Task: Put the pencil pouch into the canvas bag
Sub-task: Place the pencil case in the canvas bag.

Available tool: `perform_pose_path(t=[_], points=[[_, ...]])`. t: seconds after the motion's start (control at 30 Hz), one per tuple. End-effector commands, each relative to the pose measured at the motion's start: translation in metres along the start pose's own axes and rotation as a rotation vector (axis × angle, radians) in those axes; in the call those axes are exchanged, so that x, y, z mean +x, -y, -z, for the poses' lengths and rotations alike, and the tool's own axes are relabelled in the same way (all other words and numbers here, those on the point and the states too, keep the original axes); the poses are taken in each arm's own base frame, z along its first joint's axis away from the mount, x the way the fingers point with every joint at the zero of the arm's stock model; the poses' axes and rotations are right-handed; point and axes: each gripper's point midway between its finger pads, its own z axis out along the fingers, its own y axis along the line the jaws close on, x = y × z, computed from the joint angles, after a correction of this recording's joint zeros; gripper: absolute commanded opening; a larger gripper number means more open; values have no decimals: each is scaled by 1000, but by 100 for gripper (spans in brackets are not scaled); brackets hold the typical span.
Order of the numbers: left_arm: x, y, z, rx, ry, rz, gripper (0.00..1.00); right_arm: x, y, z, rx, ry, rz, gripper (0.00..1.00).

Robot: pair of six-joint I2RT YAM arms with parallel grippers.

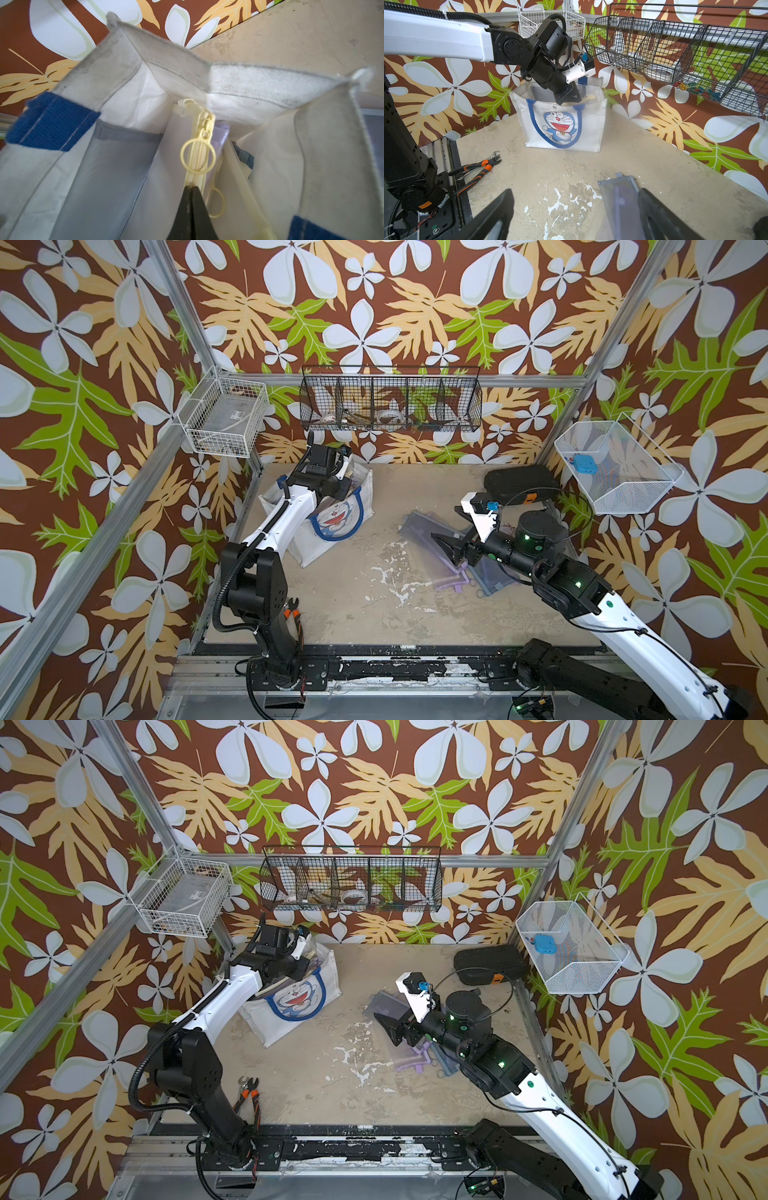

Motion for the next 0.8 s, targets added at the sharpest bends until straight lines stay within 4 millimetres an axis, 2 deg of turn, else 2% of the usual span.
perform_pose_path(t=[0.0, 0.2, 0.27, 0.37, 0.4, 0.5, 0.57, 0.67, 0.77], points=[[0, -7, -6, -35, -5, -22, 0, -6, 3, 1, 19, 20, -9, 93], [8, -5, -17, -31, -35, -15, 0, -2, 3, -4, 15, 3, -25, 93], [5, -6, -12, -36, -29, -8, 0, 0, 4, -4, 16, -5, -29, 93], [-5, -11, 8, -54, 4, 12, 3, 9, 7, -7, 34, -38, -28, 94], [-10, -13, 16, -58, 19, 18, 9, 15, 9, -8, 44, -59, -26, 94], [-24, -15, 44, -64, 76, 40, 42, 26, 15, -12, 72, -109, -23, 96], [-31, -14, 61, -55, 109, 54, 55, 34, 18, -15, 89, -145, -23, 96], [-39, -15, 91, -53, 163, 82, 60, 48, 28, -20, 115, -201, -43, 97], [-42, 1, 123, 18, 233, 120, 62, 72, 40, -27, 127, -285, -75, 98]])
